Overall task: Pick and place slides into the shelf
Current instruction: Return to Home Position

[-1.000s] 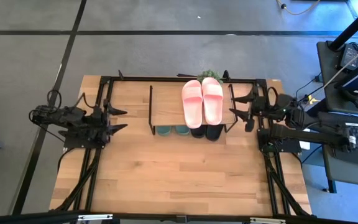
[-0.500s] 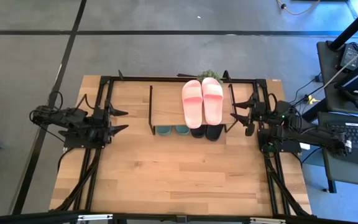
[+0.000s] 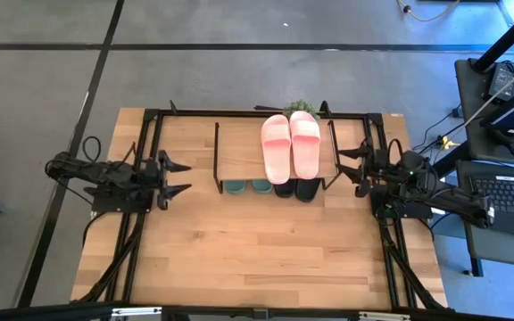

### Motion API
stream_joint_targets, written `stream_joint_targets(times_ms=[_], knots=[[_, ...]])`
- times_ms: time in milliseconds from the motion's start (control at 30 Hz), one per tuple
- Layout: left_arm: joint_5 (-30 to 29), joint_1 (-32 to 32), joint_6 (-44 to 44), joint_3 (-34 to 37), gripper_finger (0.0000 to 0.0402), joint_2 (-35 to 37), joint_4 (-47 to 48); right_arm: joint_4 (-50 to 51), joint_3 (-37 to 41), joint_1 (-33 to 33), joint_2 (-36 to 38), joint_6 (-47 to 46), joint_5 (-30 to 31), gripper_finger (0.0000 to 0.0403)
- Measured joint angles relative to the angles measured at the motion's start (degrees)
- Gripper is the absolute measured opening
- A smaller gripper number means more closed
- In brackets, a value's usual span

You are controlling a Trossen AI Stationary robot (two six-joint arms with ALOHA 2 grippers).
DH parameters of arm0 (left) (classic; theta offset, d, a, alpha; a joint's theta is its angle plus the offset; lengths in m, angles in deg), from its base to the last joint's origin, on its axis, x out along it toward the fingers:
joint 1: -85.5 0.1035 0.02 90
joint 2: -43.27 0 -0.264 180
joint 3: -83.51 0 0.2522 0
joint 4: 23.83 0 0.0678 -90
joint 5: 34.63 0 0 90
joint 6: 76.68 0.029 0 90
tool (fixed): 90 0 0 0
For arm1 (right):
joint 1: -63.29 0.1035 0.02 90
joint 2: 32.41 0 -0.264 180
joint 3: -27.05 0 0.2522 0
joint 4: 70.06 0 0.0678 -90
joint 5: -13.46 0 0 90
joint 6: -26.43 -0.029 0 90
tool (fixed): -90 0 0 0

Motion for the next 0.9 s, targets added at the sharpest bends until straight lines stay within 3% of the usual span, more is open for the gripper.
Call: stream_joint_targets(times_ms=[567,900], knots=[[0.9,0.0,0.6,5.0,0.0263,0.0,-5.3,2.5,0.1,0.0,1.0,-1.0,0.1,0.0224],[0.5,0.0,1.5,5.3,0.0263,0.0,-5.8,-6.6,8.4,-0.1,0.8,-0.9,0.6,0.0224]])
